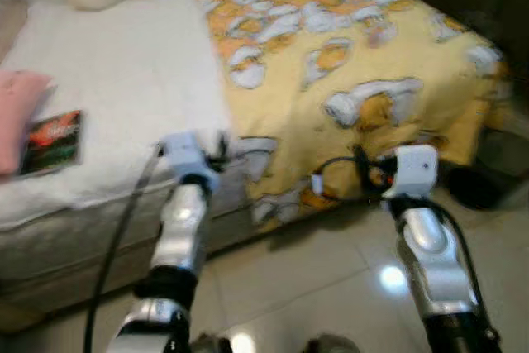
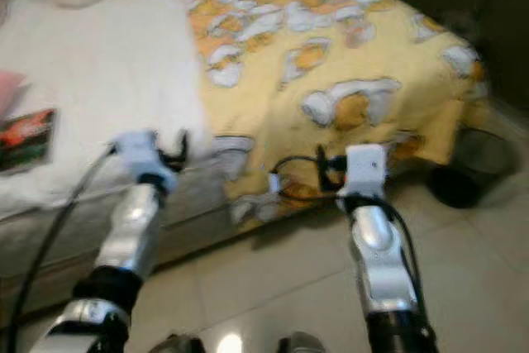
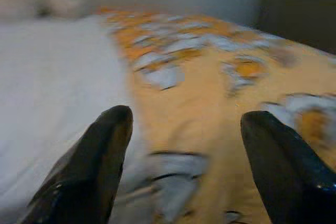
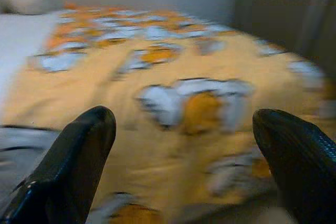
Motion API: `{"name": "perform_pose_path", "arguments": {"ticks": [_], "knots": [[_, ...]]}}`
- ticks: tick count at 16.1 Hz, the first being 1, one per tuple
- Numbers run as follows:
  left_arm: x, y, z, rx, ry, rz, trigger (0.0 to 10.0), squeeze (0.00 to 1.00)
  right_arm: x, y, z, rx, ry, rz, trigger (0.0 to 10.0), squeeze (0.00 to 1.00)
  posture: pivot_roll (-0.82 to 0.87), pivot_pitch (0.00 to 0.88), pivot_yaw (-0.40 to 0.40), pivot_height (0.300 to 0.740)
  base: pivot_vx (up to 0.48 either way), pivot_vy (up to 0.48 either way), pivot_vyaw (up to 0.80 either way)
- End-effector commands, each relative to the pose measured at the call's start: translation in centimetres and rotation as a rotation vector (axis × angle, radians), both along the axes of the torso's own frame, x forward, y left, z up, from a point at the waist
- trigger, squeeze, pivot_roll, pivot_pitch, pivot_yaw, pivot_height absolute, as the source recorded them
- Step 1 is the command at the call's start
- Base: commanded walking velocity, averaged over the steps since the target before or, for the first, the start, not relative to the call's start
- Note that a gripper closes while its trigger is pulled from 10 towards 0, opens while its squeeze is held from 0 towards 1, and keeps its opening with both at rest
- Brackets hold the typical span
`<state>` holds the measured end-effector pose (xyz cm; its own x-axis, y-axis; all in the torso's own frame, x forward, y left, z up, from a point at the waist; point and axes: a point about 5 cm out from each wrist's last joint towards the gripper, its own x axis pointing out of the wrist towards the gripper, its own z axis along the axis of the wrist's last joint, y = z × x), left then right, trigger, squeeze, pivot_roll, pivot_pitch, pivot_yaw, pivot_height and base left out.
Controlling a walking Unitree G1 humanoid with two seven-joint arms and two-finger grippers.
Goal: Clean up the room
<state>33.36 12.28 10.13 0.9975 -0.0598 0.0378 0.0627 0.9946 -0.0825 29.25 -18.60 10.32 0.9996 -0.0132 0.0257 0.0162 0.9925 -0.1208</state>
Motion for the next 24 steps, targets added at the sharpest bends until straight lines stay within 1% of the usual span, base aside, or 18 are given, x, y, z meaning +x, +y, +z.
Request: {"name": "perform_pose_path", "arguments": {"ticks": [1,2,3,4,5,7,8,9,10,12,14,17,21,23,24], "knots": [[0.0,0.7,0.3,0.077,-0.015,0.0,10.0,1.0,-0.1,0.7,0.1,0.029,-0.016,0.032,10.0,1.0,-0.22,0.0,0.075,0.74,0.0,-0.439,0.0],[-0.3,0.6,-0.2,0.138,-0.004,-0.021,10.0,1.0,-0.2,0.7,-0.1,-0.003,-0.005,0.033,10.0,1.0,-0.22,0.0,0.073,0.74,0.0,-0.416,0.0],[-0.6,0.6,-0.5,0.176,-0.002,-0.033,10.0,1.0,-0.2,0.6,-0.6,-0.015,0.017,0.03,10.0,1.0,-0.22,0.0,0.072,0.74,0.0,0.0,0.0],[-0.9,0.6,-0.3,0.186,-0.021,-0.057,10.0,0.0,-0.2,0.8,-0.8,-0.029,0.024,0.044,10.0,1.0,-0.2,0.0,0.071,0.74,0.0,0.0,0.0],[-0.9,0.7,-0.1,0.185,-0.029,-0.059,10.0,0.0,-0.2,1.0,-1.0,-0.035,0.024,0.048,10.0,0.0,-0.2,0.0,0.074,0.74,0.0,0.0,0.0],[-0.5,1.3,-0.1,0.133,-0.005,0.018,10.0,0.0,0.0,1.5,-1.4,-0.034,0.029,0.048,10.0,0.0,-0.19,0.0,0.076,0.74,0.446,0.0,0.0],[-0.4,1.5,-0.4,0.085,0.025,0.05,10.0,0.0,0.3,1.6,-1.4,-0.028,0.034,0.047,10.0,0.0,-0.19,0.0,0.075,0.74,0.446,0.0,0.0],[-0.3,1.5,-0.5,0.045,0.042,0.064,10.0,0.0,0.5,1.9,-1.2,-0.021,0.026,0.06,10.0,0.0,-0.19,0.0,0.073,0.74,0.446,0.0,0.0],[-0.3,1.5,-0.7,0.024,0.054,0.068,10.0,0.0,0.5,1.9,-1.1,-0.02,0.024,0.063,10.0,0.0,-0.2,0.0,0.068,0.74,0.446,0.0,0.0],[-0.4,1.1,-0.9,0.016,0.061,0.067,10.0,0.0,0.3,1.8,-1.2,-0.036,0.024,0.067,10.0,0.0,-0.21,0.0,0.07,0.74,0.446,0.0,0.0],[-0.7,0.0,-0.9,0.029,0.045,0.017,10.0,0.0,0.0,1.6,-1.7,-0.067,0.041,0.049,10.0,0.0,-0.22,0.0,0.075,0.74,0.446,0.0,0.0],[-0.6,-0.9,-0.5,0.021,0.024,-0.011,10.0,0.0,0.2,1.5,-1.7,-0.048,0.044,0.042,10.0,0.0,-0.24,0.0,0.08,0.74,0.446,0.0,0.0],[-0.4,-0.3,-0.6,-0.004,0.039,0.017,10.0,0.0,0.4,1.5,-1.7,-0.038,0.046,0.064,10.0,0.0,-0.22,0.0,0.073,0.74,0.446,0.0,0.0],[-0.6,-0.2,-0.8,0.026,0.036,0.011,10.0,0.0,0.4,1.5,-1.9,-0.031,0.062,0.067,10.0,0.0,-0.21,0.0,0.069,0.74,0.442,0.0,0.59],[-0.6,-0.4,-0.8,0.026,0.035,0.007,10.0,0.0,0.4,1.4,-2.0,-0.026,0.068,0.061,10.0,0.0,-0.21,0.0,0.068,0.74,0.439,0.0,0.59]]}}
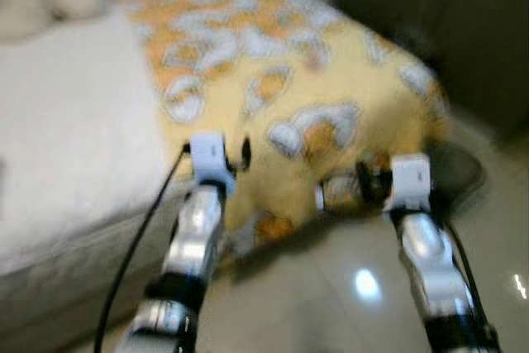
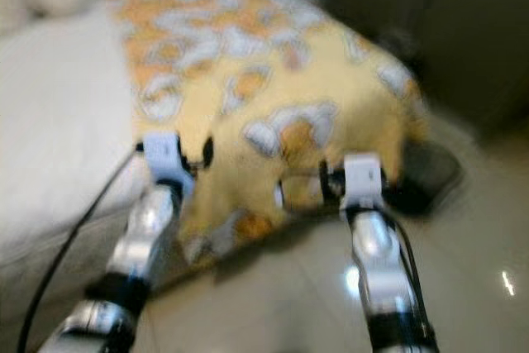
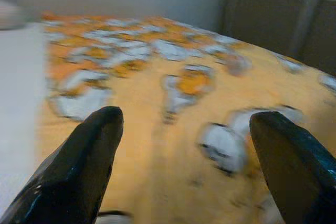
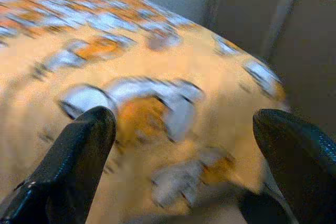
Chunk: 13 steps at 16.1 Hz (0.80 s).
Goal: Clean up the room
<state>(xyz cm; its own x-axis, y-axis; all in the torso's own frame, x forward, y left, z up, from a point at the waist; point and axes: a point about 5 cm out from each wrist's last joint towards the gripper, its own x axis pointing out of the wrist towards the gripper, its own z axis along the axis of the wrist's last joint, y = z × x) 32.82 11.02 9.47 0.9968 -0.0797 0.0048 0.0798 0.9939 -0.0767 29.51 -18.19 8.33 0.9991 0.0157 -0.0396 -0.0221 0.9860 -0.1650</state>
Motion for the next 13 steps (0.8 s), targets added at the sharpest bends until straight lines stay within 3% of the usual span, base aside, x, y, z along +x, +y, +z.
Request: {"name": "perform_pose_path", "arguments": {"ticks": [1,4,6,8,13], "knots": [[-0.05,0.63,-0.13,0.017,0.001,0.02,10.0,0.0,0.14,0.96,-0.09,0.018,0.005,0.03,10.0,0.0,-0.21,0.0,0.069,0.74,0.416,0.0,0.57],[0.15,-0.19,0.09,0.023,-0.008,-0.029,10.0,0.0,0.23,0.85,-0.18,0.0,-0.008,0.03,10.0,0.0,-0.2,0.0,0.072,0.74,0.259,-0.184,0.19],[0.18,0.38,-0.57,-0.01,0.043,-0.005,10.0,0.0,0.3,0.84,-0.26,0.003,-0.005,0.032,10.0,0.0,-0.2,0.0,0.071,0.74,0.0,0.0,0.0],[0.34,0.77,-0.69,-0.016,0.047,0.026,10.0,0.0,0.44,0.74,-0.27,0.0,-0.006,0.036,10.0,0.0,-0.21,0.0,0.068,0.74,0.0,-0.472,0.0],[0.74,0.01,-0.59,0.023,0.049,-0.006,10.0,0.0,0.41,0.44,-0.3,-0.003,-0.013,0.017,10.0,0.0,-0.23,0.0,0.081,0.74,0.0,-0.465,0.0]]}}
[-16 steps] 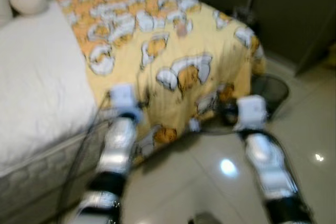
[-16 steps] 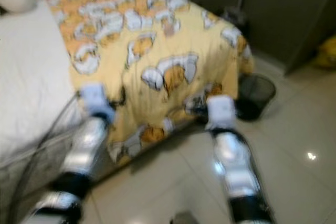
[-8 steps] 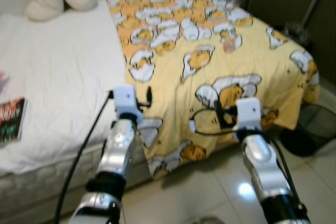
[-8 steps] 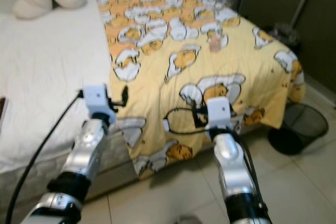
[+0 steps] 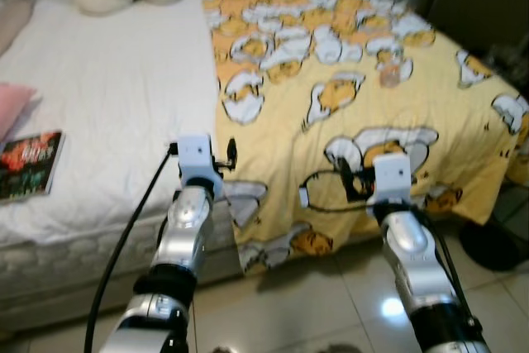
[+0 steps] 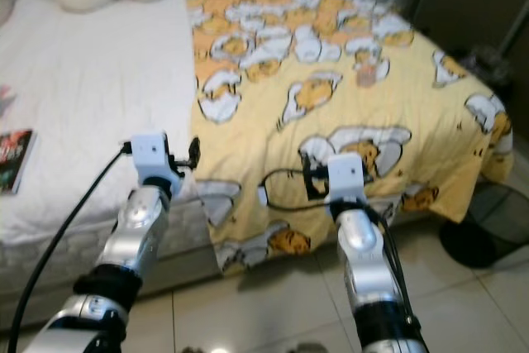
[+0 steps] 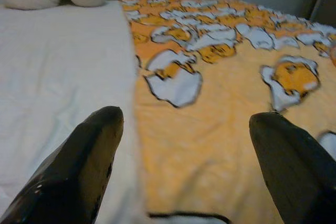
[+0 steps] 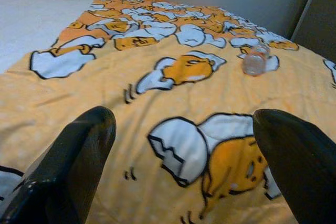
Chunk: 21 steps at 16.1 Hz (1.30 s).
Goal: Clean up the room
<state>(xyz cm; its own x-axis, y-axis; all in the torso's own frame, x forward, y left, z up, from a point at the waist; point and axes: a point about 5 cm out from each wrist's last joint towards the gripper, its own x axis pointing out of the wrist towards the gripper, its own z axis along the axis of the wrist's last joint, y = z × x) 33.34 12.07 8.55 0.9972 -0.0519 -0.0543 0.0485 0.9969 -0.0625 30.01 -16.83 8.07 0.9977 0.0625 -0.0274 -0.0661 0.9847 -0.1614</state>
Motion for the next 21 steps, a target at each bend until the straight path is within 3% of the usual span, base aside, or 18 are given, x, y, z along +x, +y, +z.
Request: {"name": "perform_pose_path", "arguments": {"ticks": [1,2,3,4,5,14,15,16,17,18,19,21], "knots": [[0.2,-1.1,0.3,0.005,-0.008,-0.037,10.0,0.0,-0.1,-1.0,0.0,-0.007,-0.004,-0.036,10.0,0.0,-0.23,0.0,0.085,0.74,0.0,-0.465,0.0],[0.3,-1.2,0.3,0.005,-0.009,-0.037,10.0,0.0,-0.2,-1.1,0.0,-0.005,-0.007,-0.04,10.0,0.0,-0.24,0.0,0.087,0.74,0.0,-0.465,0.0],[0.3,-0.9,0.4,0.014,-0.02,-0.023,10.0,0.0,-0.4,-1.3,0.3,0.027,-0.044,-0.054,10.0,0.97,-0.24,0.0,0.093,0.74,0.0,-0.465,0.0],[0.3,-0.7,0.5,0.019,-0.026,-0.014,10.0,0.0,-0.5,-1.4,0.5,0.038,-0.063,-0.06,10.0,1.0,-0.24,0.0,0.094,0.74,0.0,-0.465,0.0],[0.3,-0.2,0.5,0.024,-0.035,-0.006,10.0,1.0,-0.7,-1.9,0.7,0.06,-0.079,-0.088,10.0,1.0,-0.25,0.0,0.097,0.74,0.0,-0.461,0.0],[0.6,-0.6,0.4,0.01,-0.014,-0.007,10.0,1.0,-1.0,-2.5,0.3,0.046,-0.064,-0.108,10.0,1.0,-0.26,0.0,0.104,0.74,0.0,-0.461,0.0],[0.5,-2.3,1.4,0.111,-0.103,-0.109,10.0,0.88,-1.1,-2.7,0.2,0.046,-0.059,-0.102,10.0,1.0,-0.26,0.0,0.102,0.74,0.0,0.0,0.0],[0.3,-3.2,1.5,0.134,-0.105,-0.143,10.0,0.0,-1.0,-2.7,0.2,0.007,-0.046,-0.094,10.0,1.0,-0.26,0.0,0.103,0.74,0.0,0.0,0.0],[0.3,-3.1,1.2,0.081,-0.08,-0.144,10.0,0.0,-0.9,-2.6,0.2,-0.02,-0.044,-0.089,10.0,1.0,-0.26,0.0,0.105,0.74,0.0,0.0,0.0],[0.4,-2.7,0.9,0.035,-0.045,-0.12,10.0,0.0,-0.8,-2.5,0.2,-0.042,-0.038,-0.093,10.0,0.0,-0.26,0.0,0.106,0.74,0.435,0.0,0.0],[0.5,-1.8,0.4,0.003,-0.01,-0.065,10.0,0.0,-0.7,-2.2,-0.1,-0.037,-0.025,-0.087,10.0,0.0,-0.26,0.0,0.107,0.74,0.48,0.0,0.0],[0.6,-1.2,0.2,0.033,0.002,-0.042,10.0,0.0,-0.8,-1.7,-0.5,-0.012,0.006,-0.07,10.0,0.0,-0.26,0.0,0.106,0.74,0.48,0.0,0.0]]}}
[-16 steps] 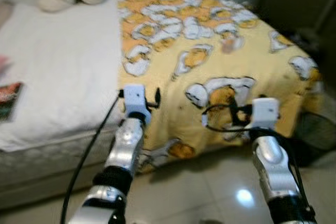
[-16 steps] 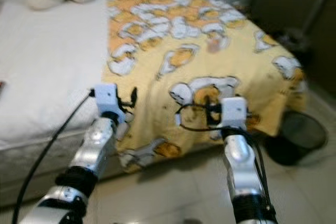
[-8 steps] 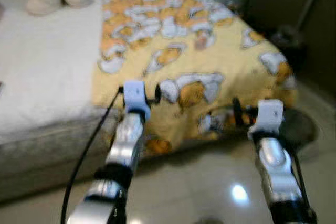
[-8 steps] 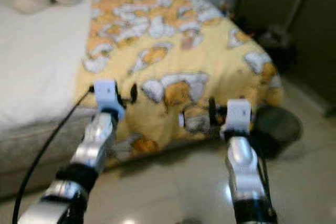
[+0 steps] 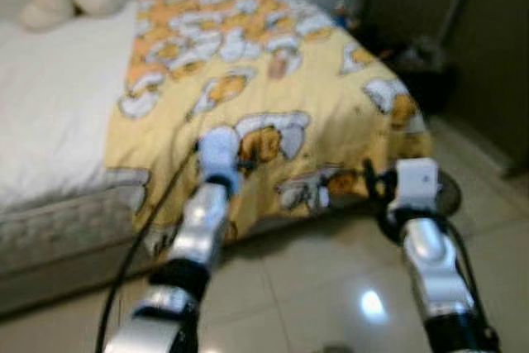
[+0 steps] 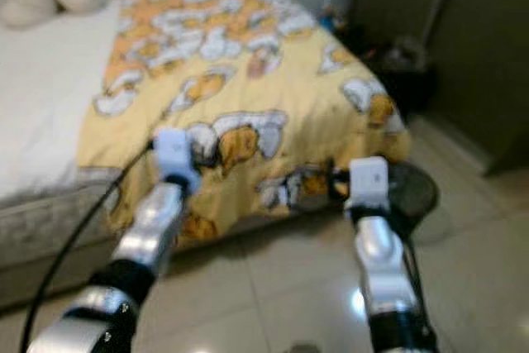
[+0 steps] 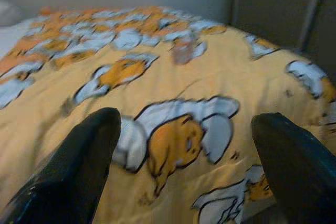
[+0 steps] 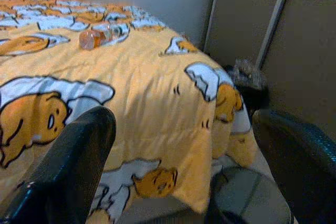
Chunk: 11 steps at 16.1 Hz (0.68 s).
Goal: Clean up the room
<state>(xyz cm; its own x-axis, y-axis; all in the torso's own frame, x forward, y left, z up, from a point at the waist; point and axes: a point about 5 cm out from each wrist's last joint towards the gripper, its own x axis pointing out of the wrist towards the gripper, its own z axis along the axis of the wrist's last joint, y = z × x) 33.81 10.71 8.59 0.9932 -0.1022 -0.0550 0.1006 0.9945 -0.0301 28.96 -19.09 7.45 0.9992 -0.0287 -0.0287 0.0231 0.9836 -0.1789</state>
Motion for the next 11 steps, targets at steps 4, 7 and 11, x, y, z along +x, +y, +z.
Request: {"name": "perform_pose_path", "arguments": {"ticks": [4,7,11], "knots": [[0.39,0.53,0.42,-0.011,-0.005,0.012,10.0,0.0,0.16,0.36,-0.31,0.025,0.028,0.009,10.0,0.0,-0.26,0.0,0.11,0.74,0.48,0.0,0.37],[0.57,0.72,0.5,-0.009,-0.007,0.017,10.0,0.0,0.31,0.2,-0.28,0.02,0.03,0.007,10.0,0.0,-0.26,0.0,0.109,0.74,0.48,0.0,0.45],[0.76,0.38,0.74,-0.013,-0.016,0.005,10.0,0.0,0.57,-0.13,-0.32,0.009,0.033,-0.001,10.0,0.0,-0.26,0.0,0.106,0.74,0.48,0.0,0.33]]}}
